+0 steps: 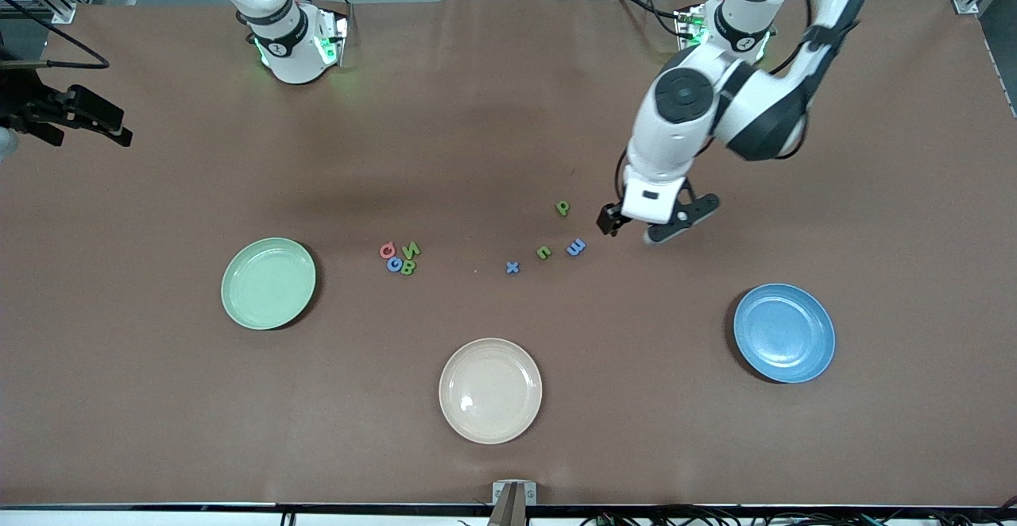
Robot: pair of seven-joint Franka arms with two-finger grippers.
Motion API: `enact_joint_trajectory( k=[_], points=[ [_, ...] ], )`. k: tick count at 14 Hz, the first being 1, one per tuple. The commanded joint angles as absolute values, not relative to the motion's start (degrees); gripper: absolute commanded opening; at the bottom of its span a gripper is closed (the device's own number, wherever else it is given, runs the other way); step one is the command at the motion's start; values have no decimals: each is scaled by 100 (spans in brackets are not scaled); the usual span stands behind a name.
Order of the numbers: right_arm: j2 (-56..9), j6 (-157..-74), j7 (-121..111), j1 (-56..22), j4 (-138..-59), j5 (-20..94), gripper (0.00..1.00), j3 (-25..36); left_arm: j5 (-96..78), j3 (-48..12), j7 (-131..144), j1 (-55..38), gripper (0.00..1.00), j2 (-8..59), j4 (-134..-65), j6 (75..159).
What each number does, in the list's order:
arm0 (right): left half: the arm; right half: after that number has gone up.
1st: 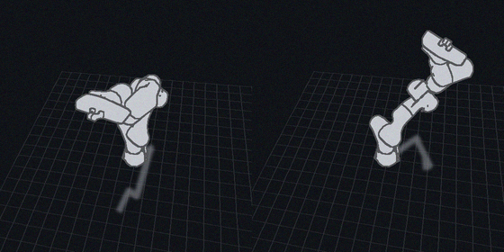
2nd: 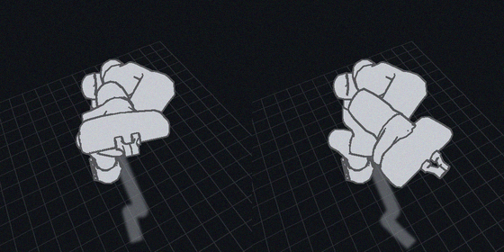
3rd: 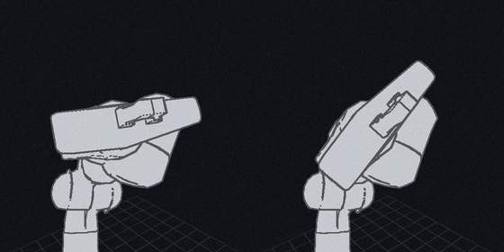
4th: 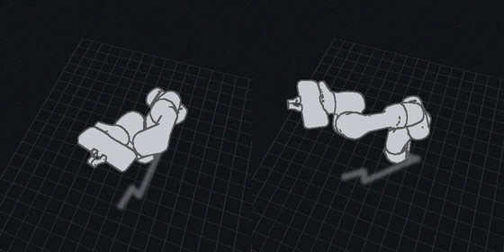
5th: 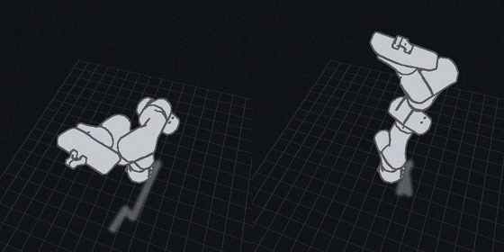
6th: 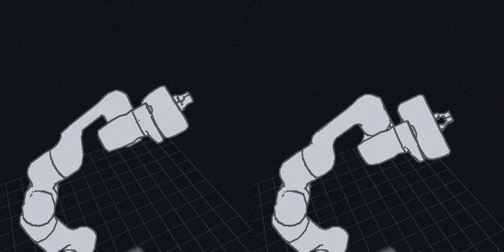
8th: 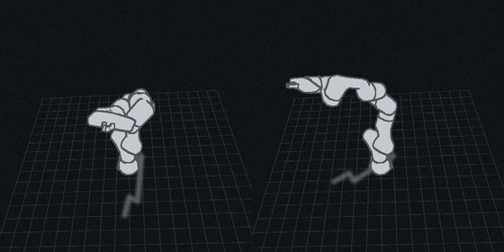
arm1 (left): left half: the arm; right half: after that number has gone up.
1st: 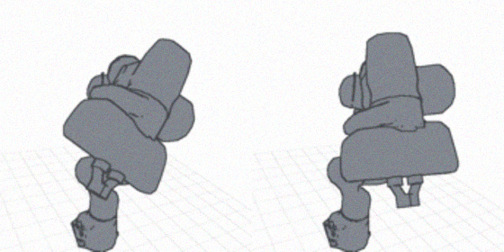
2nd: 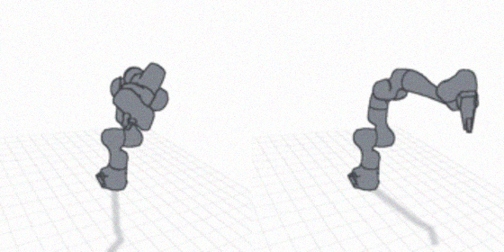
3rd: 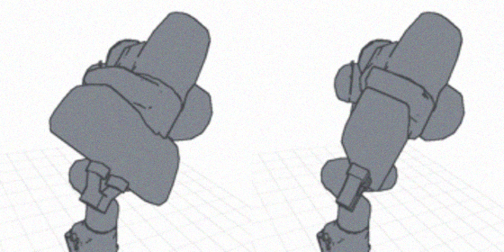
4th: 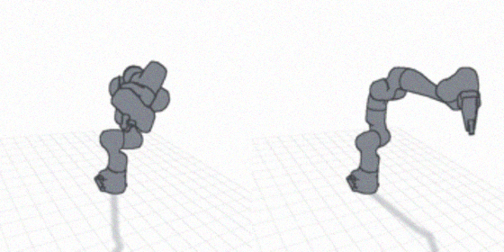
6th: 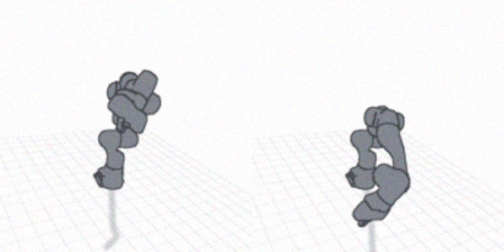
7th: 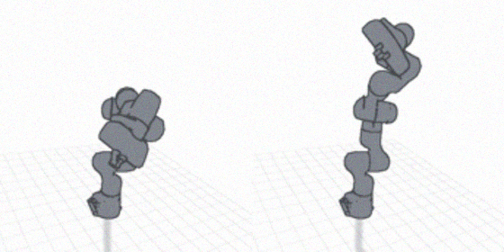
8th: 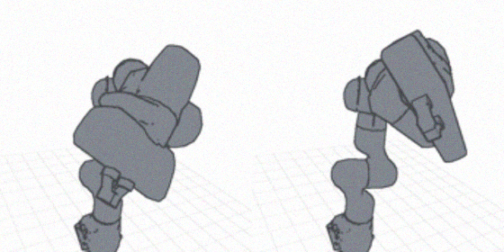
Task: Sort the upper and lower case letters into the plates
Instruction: 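Lower the left gripper onto the blue letter m and grasp it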
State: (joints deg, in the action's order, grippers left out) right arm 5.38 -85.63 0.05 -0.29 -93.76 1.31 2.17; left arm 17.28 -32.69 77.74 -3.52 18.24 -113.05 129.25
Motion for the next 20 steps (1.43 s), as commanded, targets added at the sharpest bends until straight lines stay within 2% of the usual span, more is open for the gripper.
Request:
enact_joint_trajectory(
  k=[1, 6, 10, 14, 17, 20],
  points=[
    [589, -8613, -79, 18, -9439, 88, 100, 158, 2091, -3270, 8550, -561, 97, 2450, -11197, 13358],
    [589, -8596, -70, 18, -9457, 97, 100, 158, 3258, -3252, 10244, -834, 81, 3260, -11127, 13922],
    [606, -8596, -79, -17, -9483, 97, 100, 141, 3516, -3243, 10766, -879, 78, 3787, -10741, 13922],
    [606, -8604, -79, -18, -9483, 9, 100, 132, 3516, -3243, 10775, -888, 77, 3972, -10723, 13913],
    [606, -8604, -79, -26, -9483, 0, 100, 132, 3516, -3243, 10758, -914, 73, 4052, -10723, 13913],
    [598, -8587, -70, -18, -9466, 0, 100, 132, 3507, -3226, 10679, -914, 64, 4122, -10705, 13913]
  ],
)
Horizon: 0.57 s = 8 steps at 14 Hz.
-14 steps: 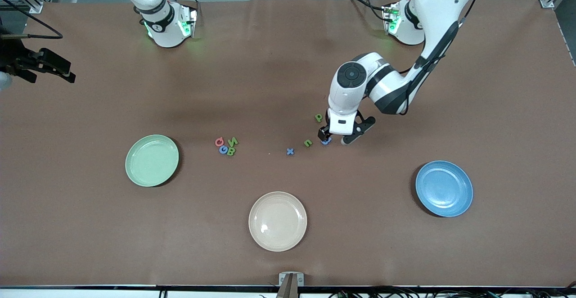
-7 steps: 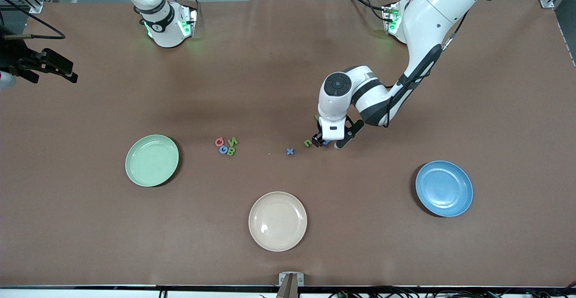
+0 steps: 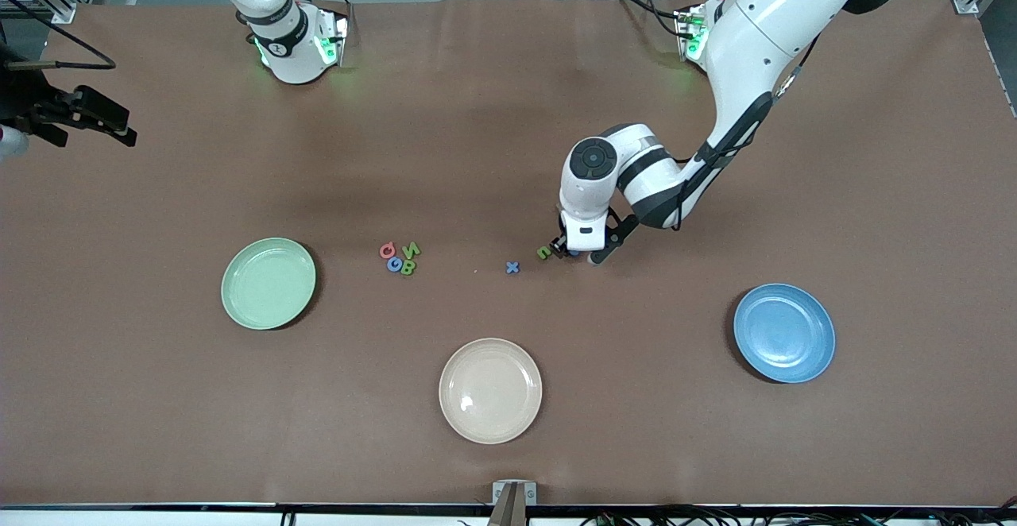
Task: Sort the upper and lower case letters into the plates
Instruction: 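Lower the left gripper onto the blue letter m and grasp it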
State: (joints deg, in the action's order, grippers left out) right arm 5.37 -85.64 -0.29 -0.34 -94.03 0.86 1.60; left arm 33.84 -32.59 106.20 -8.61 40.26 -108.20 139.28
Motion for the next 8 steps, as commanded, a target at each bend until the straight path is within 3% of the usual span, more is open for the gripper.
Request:
enact_joint_trajectory(
  k=[1, 5, 6, 8],
  points=[
    [598, -8570, -70, -18, -9448, 0, 100, 132, 3507, -3226, 10679, -914, 62, 4148, -10670, 13913],
    [589, -8561, -70, -18, -9422, 0, 100, 132, 3507, -3217, 10679, -897, 59, 4210, -10644, 13913],
    [589, -8561, -70, -18, -9431, 0, 100, 132, 3507, -3217, 10687, -888, 50, 4219, -10591, 13913],
    [589, -8561, -70, -18, -9422, 0, 100, 132, 3498, -3217, 10696, -879, 23, 4228, -10503, 13913]
  ],
)
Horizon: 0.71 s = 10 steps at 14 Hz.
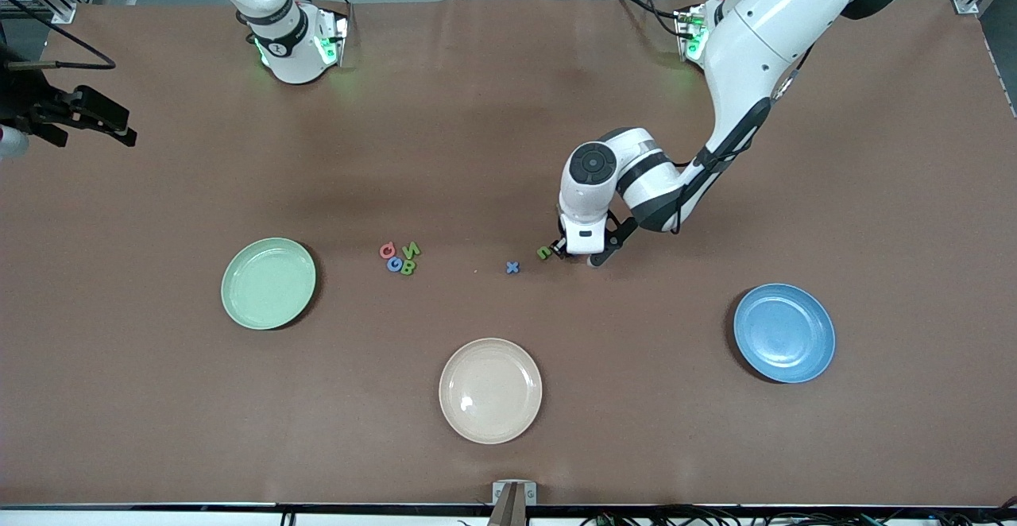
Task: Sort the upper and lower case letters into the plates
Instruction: 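Carry the blue m to the blue plate and open the left gripper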
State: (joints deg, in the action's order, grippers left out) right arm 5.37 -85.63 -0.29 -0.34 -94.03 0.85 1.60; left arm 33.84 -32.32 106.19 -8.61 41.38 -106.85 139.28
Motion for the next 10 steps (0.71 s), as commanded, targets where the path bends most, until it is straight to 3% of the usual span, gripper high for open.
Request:
enact_joint_trajectory(
  k=[1, 2, 3, 10],
  points=[
    [589, -8561, -70, -18, -9431, 0, 100, 132, 3498, -3217, 10696, -862, 12, 4219, -10494, 13913],
    [589, -8561, -70, -18, -9431, 0, 100, 132, 3489, -3217, 10696, -827, 3, 4167, -10494, 13870],
    [589, -8561, -70, -18, -9431, 0, 100, 132, 3481, -3217, 10696, -765, 1, 4105, -10485, 13852],
    [589, -8569, -70, 0, -9431, 0, 100, 141, 3410, -3270, 9699, 481, 2, 3191, -10371, 13325]
  ],
)
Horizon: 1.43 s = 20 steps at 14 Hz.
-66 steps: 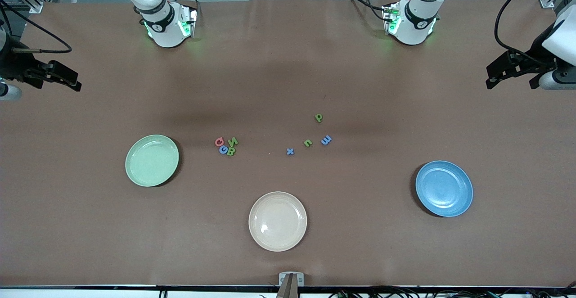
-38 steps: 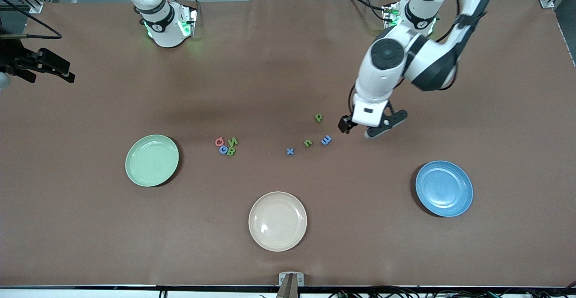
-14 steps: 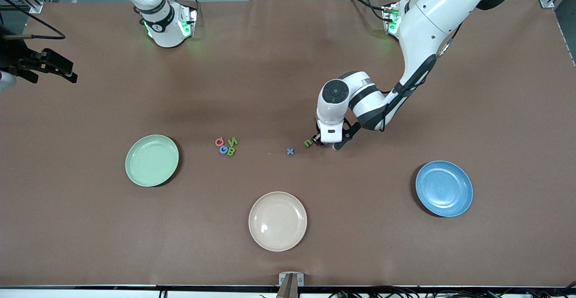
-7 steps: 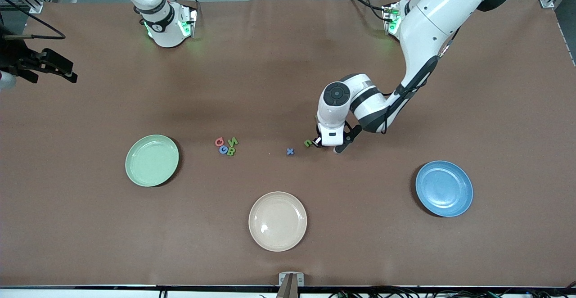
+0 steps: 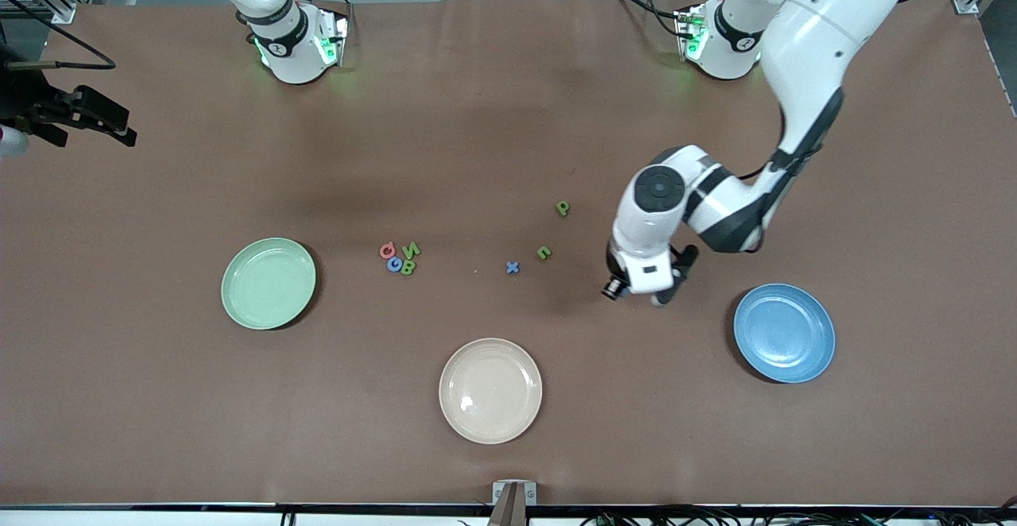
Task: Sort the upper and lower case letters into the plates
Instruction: 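Carry the blue m to the blue plate and open the left gripper, then grasp the green n with the left gripper while the right gripper reaches letters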
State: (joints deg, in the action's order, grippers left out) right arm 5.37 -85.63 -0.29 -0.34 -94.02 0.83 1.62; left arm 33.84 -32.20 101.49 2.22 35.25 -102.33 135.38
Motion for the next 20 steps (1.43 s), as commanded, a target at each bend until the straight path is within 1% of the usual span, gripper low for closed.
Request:
enact_joint_trajectory(
  k=[1, 7, 9, 10, 11, 12, 14, 17, 20],
  points=[
    [589, -8569, -70, 0, -9431, 0, 100, 141, 3410, -3270, 9094, 744, 2, 3138, -10397, 13255],
    [589, -8578, -70, 0, -9431, 0, 100, 141, 3410, -3261, 5894, 2327, 2, 3208, -10433, 13078],
    [589, -8569, -70, 0, -9431, 0, 100, 141, 3419, -3261, 4996, 2758, 4, 3365, -10424, 13087],
    [589, -8569, -70, 0, -9431, 0, 100, 141, 3428, -3252, 4740, 2916, 7, 3488, -10398, 13113],
    [589, -8569, -70, 0, -9431, 0, 100, 141, 3463, -3252, 4624, 3057, 16, 3620, -10363, 13148],
    [589, -8569, -62, 0, -9431, 0, 100, 141, 3498, -3235, 4614, 3111, 35, 3725, -10301, 13157],
    [589, -8561, -62, 0, -9431, 0, 100, 141, 3507, -3217, 4614, 3146, 100, 3744, -10300, 13166],
    [571, -8552, -1, 9, -9413, 9, 100, 149, 3481, -3453, 4728, 3067, 100, 3604, -10371, 13087],
    [221, -8630, -43, 70, -9378, 44, 100, 167, 3410, -3979, 5314, 3050, 100, 3612, -10380, 12965]
  ],
)
